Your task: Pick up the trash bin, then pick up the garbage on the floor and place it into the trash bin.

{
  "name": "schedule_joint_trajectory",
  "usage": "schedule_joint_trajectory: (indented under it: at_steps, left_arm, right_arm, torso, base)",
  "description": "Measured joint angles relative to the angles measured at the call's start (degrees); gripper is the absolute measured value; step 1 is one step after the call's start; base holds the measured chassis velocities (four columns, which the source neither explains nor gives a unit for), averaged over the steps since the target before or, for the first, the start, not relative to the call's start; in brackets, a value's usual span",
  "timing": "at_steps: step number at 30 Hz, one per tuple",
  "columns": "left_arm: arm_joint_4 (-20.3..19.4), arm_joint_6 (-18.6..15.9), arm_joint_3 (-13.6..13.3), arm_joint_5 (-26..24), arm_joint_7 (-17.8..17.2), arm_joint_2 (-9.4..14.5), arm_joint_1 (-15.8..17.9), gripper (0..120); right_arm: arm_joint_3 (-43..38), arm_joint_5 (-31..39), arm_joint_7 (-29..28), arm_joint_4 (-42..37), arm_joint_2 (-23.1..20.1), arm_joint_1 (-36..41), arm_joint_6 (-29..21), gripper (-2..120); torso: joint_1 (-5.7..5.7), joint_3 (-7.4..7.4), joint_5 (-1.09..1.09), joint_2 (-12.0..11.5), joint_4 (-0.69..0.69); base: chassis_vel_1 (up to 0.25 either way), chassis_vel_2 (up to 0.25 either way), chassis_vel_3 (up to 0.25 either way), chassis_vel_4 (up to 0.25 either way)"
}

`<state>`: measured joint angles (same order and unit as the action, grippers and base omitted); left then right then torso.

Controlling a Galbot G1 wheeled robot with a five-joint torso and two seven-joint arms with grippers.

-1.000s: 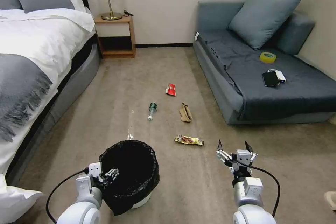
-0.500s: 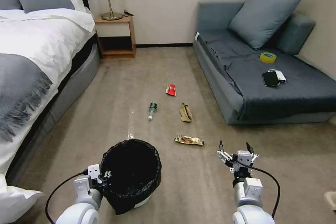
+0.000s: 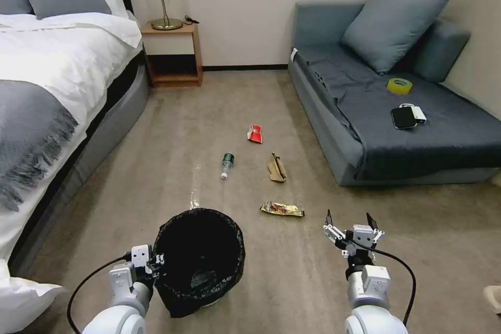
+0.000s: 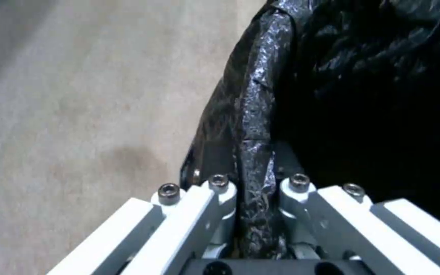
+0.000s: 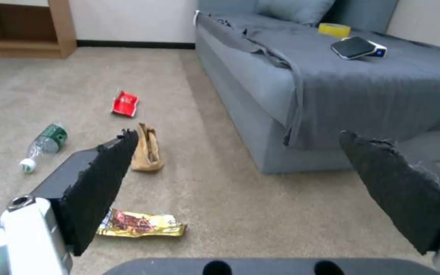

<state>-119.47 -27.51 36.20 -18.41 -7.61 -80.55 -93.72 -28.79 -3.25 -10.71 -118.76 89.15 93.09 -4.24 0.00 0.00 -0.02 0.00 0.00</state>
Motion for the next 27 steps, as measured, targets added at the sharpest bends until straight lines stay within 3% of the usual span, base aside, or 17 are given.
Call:
schedule_joint_trajectory:
  at_steps: [4,8,19,27]
  left_arm:
    - [-0.94,3.31,1.01,-0.45,1.55,0.14,-0.16,4]
    - [-2.21,4.4,1.8,-2.18,2.55,0.12,-0.33,4]
    - [-5.55,4.61,3.64,-7.58,3.65,-0.07,-1.03,4]
    - [-7.02,4.57,4.46,-8.25,3.69,0.04,-1.17,4]
  right_arm:
    - [0.08,-0.07,0.0,0.05,0.35,-0.14,0.12,100]
    - [0.15,-0.49,0.84,-0.28,0.4,0.02,0.57,100]
    - [0.24,-0.99,2.81,-2.06,0.34,1.04,2.17,100]
    - [0.32,-2.0,4.24,-2.89,0.44,1.89,2.94,100]
  torso:
    - [0.0,0.0,0.02,0.0,0.0]
    - [0.0,0.0,0.01,0.0,0.0]
    - [0.0,0.0,0.01,0.0,0.01]
    - [0.0,0.0,0.02,0.0,0.0]
  base:
    - [0.0,0.0,0.0,0.0]
    - [0.0,0.0,0.0,0.0]
    - [0.0,0.0,0.0,0.0]
    - [0.0,0.0,0.0,0.0]
